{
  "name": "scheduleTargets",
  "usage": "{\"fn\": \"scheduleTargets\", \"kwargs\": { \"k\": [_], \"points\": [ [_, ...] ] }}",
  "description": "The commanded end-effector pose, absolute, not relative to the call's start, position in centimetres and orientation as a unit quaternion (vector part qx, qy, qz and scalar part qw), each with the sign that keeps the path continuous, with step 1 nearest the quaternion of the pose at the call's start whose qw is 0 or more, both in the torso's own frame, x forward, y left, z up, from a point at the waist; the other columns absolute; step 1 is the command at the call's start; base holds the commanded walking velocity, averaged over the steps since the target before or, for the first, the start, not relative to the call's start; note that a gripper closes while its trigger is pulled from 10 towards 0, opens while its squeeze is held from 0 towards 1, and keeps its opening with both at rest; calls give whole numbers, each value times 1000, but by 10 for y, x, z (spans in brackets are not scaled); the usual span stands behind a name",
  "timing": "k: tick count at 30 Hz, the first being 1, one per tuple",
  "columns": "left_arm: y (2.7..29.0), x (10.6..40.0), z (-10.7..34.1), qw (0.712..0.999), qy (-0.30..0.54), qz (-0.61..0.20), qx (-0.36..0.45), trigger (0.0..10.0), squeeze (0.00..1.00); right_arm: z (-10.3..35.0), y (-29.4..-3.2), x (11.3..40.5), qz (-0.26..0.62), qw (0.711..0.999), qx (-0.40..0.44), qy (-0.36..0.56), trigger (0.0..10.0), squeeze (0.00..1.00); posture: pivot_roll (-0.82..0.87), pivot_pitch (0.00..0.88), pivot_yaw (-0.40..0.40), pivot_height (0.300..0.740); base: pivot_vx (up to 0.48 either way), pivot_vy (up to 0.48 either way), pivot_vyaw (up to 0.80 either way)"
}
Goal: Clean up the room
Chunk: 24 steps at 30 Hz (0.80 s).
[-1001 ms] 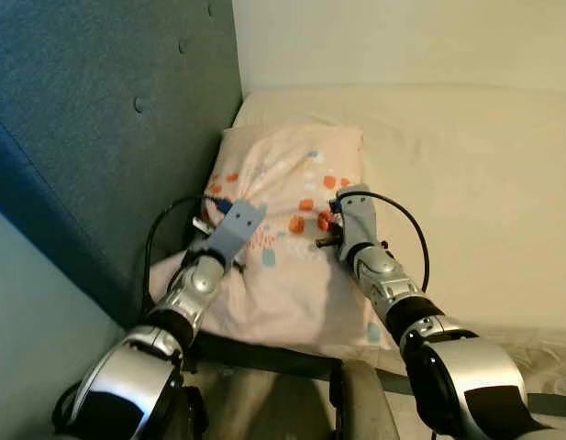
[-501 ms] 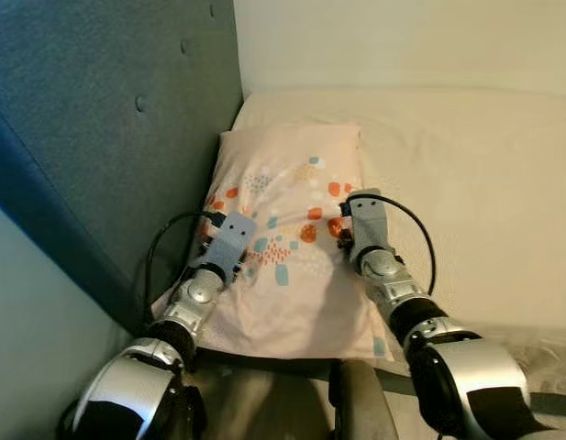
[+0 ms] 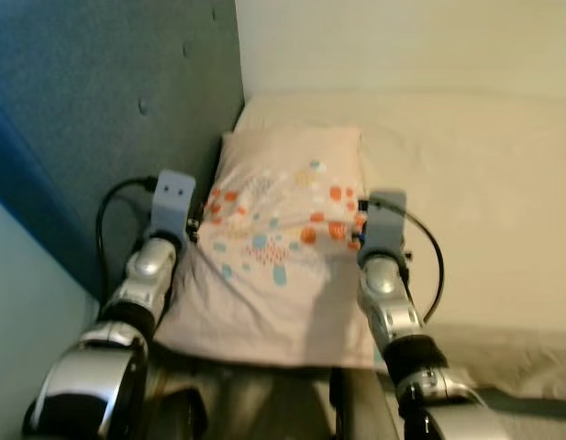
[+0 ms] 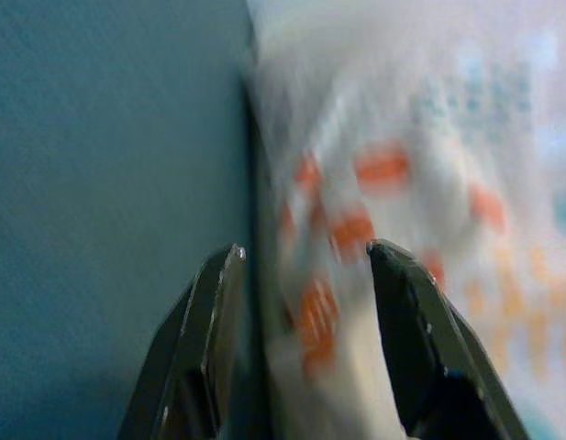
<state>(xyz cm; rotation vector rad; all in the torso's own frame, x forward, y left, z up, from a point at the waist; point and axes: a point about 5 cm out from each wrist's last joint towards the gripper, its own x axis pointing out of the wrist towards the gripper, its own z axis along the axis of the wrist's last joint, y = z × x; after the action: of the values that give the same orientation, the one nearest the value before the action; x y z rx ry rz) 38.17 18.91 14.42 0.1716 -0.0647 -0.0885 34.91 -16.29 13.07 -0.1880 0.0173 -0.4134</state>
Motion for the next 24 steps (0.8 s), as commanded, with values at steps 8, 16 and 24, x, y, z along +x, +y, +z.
{"fn": "scheduleTargets", "kwargs": {
  "k": [8,16,24],
  "points": [
    [201,357,133,971,-45,-224,70,10000,0,168,-167,338,-94,985,-78,-120,10000,0,-125,182,51,572,0,0,0],
    [164,330,104,860,25,-465,209,2549,0,182,-163,343,-14,988,-90,-127,10000,0,-127,187,54,572,0,0,0],
    [132,282,55,695,116,-647,291,0,0,197,-169,335,32,984,-129,-116,2902,0,-142,216,62,572,0,0,0]
  ]
}}
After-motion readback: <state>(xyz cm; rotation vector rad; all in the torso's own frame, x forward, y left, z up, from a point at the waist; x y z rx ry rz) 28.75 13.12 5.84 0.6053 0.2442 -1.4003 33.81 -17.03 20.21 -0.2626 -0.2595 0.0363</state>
